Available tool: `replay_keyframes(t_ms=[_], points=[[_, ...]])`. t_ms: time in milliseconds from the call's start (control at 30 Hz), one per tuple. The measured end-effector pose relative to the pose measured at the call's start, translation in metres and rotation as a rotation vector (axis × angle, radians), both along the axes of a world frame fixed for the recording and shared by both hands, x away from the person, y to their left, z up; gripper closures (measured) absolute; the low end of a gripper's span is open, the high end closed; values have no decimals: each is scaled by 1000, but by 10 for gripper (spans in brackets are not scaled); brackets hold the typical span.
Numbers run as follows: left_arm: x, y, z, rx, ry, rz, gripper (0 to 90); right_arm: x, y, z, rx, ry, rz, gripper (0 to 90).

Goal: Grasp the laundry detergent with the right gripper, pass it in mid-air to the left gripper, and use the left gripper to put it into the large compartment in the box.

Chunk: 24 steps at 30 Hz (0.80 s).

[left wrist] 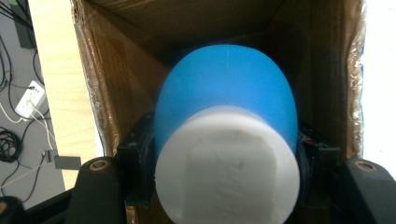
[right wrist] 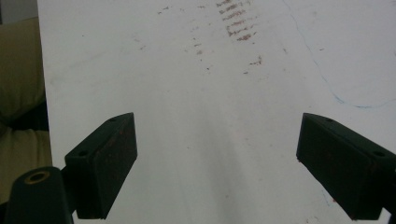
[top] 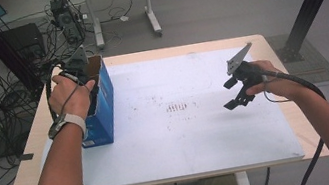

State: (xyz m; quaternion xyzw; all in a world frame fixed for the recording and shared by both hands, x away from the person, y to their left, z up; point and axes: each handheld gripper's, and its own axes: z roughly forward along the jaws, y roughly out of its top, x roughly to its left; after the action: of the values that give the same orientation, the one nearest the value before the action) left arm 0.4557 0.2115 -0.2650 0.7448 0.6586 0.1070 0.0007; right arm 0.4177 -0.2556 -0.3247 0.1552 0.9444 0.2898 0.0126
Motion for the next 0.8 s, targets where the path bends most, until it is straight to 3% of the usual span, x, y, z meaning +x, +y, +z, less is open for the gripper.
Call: replay_keyframes(t_ms=[800], points=[[1,1,0,2,4,-3,365,-2,0,0,-8,0,2,125]])
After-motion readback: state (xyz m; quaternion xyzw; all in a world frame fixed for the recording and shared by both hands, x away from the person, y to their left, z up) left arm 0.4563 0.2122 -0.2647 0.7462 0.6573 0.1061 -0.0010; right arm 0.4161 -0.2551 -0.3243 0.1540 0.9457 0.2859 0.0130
